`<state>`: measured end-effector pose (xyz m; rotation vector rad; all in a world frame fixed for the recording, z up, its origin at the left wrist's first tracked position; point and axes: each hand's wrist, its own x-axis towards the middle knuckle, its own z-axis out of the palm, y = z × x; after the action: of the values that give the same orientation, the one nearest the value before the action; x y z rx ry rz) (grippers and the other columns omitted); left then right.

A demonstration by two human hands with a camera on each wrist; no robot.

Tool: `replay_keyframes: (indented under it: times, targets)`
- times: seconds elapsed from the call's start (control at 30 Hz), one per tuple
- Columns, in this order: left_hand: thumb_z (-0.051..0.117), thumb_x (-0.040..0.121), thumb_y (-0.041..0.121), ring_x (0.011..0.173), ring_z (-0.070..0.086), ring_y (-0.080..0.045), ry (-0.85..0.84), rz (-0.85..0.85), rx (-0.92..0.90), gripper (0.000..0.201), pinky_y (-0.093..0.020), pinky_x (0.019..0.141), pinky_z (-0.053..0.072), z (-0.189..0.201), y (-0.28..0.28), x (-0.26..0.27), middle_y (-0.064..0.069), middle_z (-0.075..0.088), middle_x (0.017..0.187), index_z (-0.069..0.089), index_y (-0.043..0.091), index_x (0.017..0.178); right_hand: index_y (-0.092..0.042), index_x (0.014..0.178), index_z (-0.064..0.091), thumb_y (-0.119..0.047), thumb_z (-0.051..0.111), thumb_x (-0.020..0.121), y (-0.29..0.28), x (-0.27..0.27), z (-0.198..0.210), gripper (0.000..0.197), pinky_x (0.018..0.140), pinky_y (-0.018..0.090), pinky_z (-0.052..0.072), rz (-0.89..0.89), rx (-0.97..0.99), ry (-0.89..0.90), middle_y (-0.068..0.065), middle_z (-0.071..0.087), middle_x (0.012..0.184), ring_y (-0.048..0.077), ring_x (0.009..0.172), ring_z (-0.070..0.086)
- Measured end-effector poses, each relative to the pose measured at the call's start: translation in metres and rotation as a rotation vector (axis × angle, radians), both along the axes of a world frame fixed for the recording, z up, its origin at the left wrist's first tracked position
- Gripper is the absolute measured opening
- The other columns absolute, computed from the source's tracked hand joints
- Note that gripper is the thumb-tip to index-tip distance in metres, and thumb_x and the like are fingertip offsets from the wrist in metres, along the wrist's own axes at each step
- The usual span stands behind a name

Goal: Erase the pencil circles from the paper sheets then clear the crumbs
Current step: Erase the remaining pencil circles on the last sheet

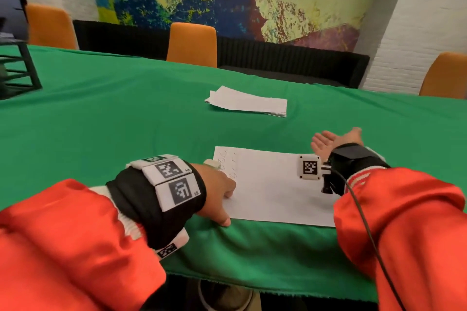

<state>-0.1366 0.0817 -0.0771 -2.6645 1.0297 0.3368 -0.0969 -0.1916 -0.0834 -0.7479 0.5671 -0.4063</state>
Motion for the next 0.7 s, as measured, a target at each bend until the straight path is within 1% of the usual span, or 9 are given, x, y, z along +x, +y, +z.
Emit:
replay_keyframes:
  times: [0.07, 0.1, 0.17, 0.27, 0.37, 0.43, 0.53, 0.6, 0.7]
  targets:
    - [0.060, 0.086, 0.050, 0.115, 0.050, -0.022, 0.005, 0.004, 0.001, 0.055, -0.024, 0.078, 0.032, 0.000, 0.000, 0.000, 0.000, 0.050, 0.132, 0.044, 0.023, 0.131, 0.004, 0.144, 0.024, -0.056, 0.003, 0.096, 0.018, 0.012, 0.000, 0.080, 0.113, 0.036, 0.019, 0.145, 0.021, 0.014, 0.018, 0.025, 0.152, 0.028, 0.141, 0.024]
    - [0.060, 0.086, 0.050, 0.115, 0.050, -0.021, 0.006, 0.004, 0.003, 0.055, -0.024, 0.078, 0.032, 0.000, 0.000, 0.000, 0.000, 0.050, 0.132, 0.044, 0.023, 0.131, 0.004, 0.144, 0.024, -0.057, 0.002, 0.096, 0.032, 0.014, -0.004, 0.081, 0.114, 0.037, 0.019, 0.198, 0.006, 0.053, 0.019, 0.025, 0.152, 0.029, 0.141, 0.024]
    - [0.059, 0.085, 0.050, 0.115, 0.050, -0.021, 0.005, 0.000, 0.007, 0.056, -0.024, 0.080, 0.034, 0.000, 0.000, 0.000, 0.001, 0.050, 0.132, 0.043, 0.024, 0.132, 0.004, 0.145, 0.022, -0.057, 0.003, 0.096, 0.050, 0.017, -0.018, 0.080, 0.115, 0.038, 0.018, 0.244, 0.041, 0.079, 0.019, 0.024, 0.152, 0.029, 0.141, 0.024]
    - [0.059, 0.085, 0.051, 0.114, 0.051, -0.020, 0.009, -0.003, 0.005, 0.056, -0.024, 0.080, 0.035, -0.002, 0.002, 0.001, 0.002, 0.050, 0.131, 0.043, 0.025, 0.132, 0.003, 0.146, 0.017, -0.055, 0.008, 0.096, 0.044, 0.014, -0.027, 0.076, 0.115, 0.041, 0.018, 0.197, 0.106, 0.064, 0.017, 0.024, 0.152, 0.029, 0.141, 0.024]
    - [0.060, 0.085, 0.051, 0.114, 0.051, -0.020, 0.011, -0.002, 0.007, 0.055, -0.023, 0.079, 0.034, -0.002, 0.001, 0.001, 0.002, 0.050, 0.131, 0.043, 0.025, 0.131, 0.000, 0.147, 0.016, -0.049, 0.010, 0.098, 0.015, -0.001, -0.021, 0.070, 0.116, 0.037, 0.018, 0.057, 0.096, 0.087, 0.015, 0.022, 0.153, 0.025, 0.141, 0.025]
    - [0.060, 0.085, 0.050, 0.114, 0.051, -0.021, 0.005, 0.000, 0.008, 0.054, -0.023, 0.077, 0.032, 0.000, 0.001, 0.000, 0.002, 0.050, 0.131, 0.044, 0.025, 0.130, 0.000, 0.147, 0.017, -0.043, 0.011, 0.098, -0.003, -0.014, -0.017, 0.065, 0.116, 0.035, 0.016, 0.016, 0.068, 0.103, 0.014, 0.020, 0.154, 0.025, 0.142, 0.022]
    - [0.060, 0.085, 0.050, 0.114, 0.050, -0.020, 0.004, 0.004, 0.004, 0.053, -0.023, 0.077, 0.031, 0.001, 0.001, 0.000, 0.003, 0.051, 0.130, 0.045, 0.025, 0.129, -0.002, 0.145, 0.024, -0.041, 0.011, 0.099, -0.010, -0.029, -0.009, 0.062, 0.117, 0.035, 0.016, 0.000, -0.003, 0.134, 0.011, 0.020, 0.154, 0.024, 0.143, 0.021]
    - [0.060, 0.085, 0.050, 0.114, 0.050, -0.019, 0.009, 0.012, -0.001, 0.053, -0.023, 0.077, 0.031, 0.002, 0.001, -0.001, 0.002, 0.051, 0.130, 0.045, 0.025, 0.129, 0.000, 0.144, 0.027, -0.045, 0.007, 0.099, -0.008, -0.034, -0.002, 0.067, 0.116, 0.036, 0.018, 0.019, -0.051, 0.142, 0.013, 0.023, 0.153, 0.026, 0.142, 0.022]
    - [0.060, 0.086, 0.049, 0.116, 0.050, -0.019, 0.007, 0.024, -0.007, 0.053, -0.023, 0.076, 0.030, 0.002, 0.001, -0.003, 0.001, 0.050, 0.132, 0.044, 0.024, 0.130, 0.001, 0.143, 0.030, -0.054, 0.005, 0.097, 0.001, -0.043, 0.002, 0.075, 0.114, 0.041, 0.018, 0.096, -0.047, 0.132, 0.017, 0.026, 0.152, 0.028, 0.141, 0.024]
